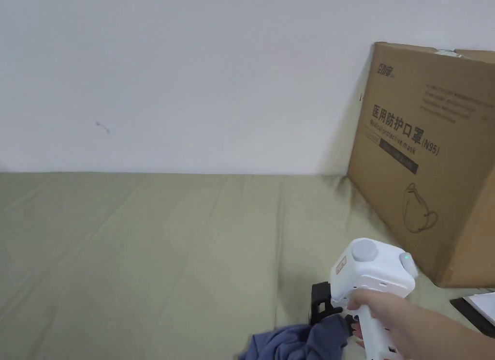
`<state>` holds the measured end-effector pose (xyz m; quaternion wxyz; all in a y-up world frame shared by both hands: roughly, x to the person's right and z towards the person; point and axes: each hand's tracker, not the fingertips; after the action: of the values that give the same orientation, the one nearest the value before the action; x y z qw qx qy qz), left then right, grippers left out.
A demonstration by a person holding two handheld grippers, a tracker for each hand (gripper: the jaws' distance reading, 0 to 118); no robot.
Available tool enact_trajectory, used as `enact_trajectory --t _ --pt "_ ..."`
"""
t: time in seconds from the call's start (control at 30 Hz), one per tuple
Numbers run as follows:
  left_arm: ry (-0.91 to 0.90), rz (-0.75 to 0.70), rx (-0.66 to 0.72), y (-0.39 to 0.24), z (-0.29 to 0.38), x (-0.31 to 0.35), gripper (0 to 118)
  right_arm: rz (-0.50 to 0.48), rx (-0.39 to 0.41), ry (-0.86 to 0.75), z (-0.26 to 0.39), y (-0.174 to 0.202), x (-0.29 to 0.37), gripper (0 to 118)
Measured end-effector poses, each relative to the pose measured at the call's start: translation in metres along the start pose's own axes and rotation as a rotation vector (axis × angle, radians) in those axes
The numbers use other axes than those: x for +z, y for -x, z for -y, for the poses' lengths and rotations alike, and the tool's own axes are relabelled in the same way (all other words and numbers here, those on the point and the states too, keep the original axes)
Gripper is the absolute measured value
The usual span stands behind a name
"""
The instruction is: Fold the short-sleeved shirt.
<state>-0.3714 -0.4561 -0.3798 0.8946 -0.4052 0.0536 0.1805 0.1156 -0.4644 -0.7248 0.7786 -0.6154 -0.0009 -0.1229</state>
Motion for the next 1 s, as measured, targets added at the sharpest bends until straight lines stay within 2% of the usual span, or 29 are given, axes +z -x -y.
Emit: enact_trajectory --t 0.03,0.1,0.13,0.23,0.27,0.33,0.37,0.43,0.47,0.7,0.83,1.0 --pt "0.001 -0.007 -0.005 0.002 0.001 -0.002 0 0.035 0.044 -0.009 0.002 0.002 0.001 48" --pt "0.011 -0.017 -0.002 0.003 0.001 -0.001 0 0.086 0.087 -0.071 0.007 0.007 0.011 1" --pt "0.01 -0.017 0.009 0.005 0.001 0.001 0 0.073 0.064 -0.132 0.012 0.003 0.022 1" --pt "-0.002 -0.019 0.033 0.008 -0.002 0.011 0 -0.117 -0.034 -0.212 0.023 -0.013 0.059 1" --pt "-0.008 -0.024 0.036 0.008 -0.004 0.017 0 -0.164 -0.045 -0.222 0.03 -0.018 0.075 1" --pt "-0.008 -0.008 0.063 0.008 -0.013 0.035 0 -0.215 -0.015 -0.253 0.051 -0.026 0.114 1" --pt "-0.022 0.055 0.126 0.006 -0.019 0.049 0 -0.258 0.029 -0.272 0.065 -0.032 0.136 1" --pt "-0.091 0.139 0.172 0.002 -0.027 0.079 0 -0.284 0.109 -0.323 0.093 -0.041 0.182 1" --pt "-0.11 0.149 0.154 -0.003 -0.033 0.093 0 -0.279 0.145 -0.363 0.108 -0.045 0.207 1" --pt "-0.244 0.177 0.024 -0.037 -0.089 0.189 0 -0.298 0.148 -0.523 0.191 -0.089 0.349 1" --pt "-0.356 0.142 -0.04 -0.055 -0.128 0.249 0 -0.312 0.155 -0.627 0.211 -0.113 0.419 1" --pt "-0.449 0.158 -0.067 -0.079 -0.17 0.307 0 -0.346 0.153 -0.754 0.221 -0.12 0.49 1"
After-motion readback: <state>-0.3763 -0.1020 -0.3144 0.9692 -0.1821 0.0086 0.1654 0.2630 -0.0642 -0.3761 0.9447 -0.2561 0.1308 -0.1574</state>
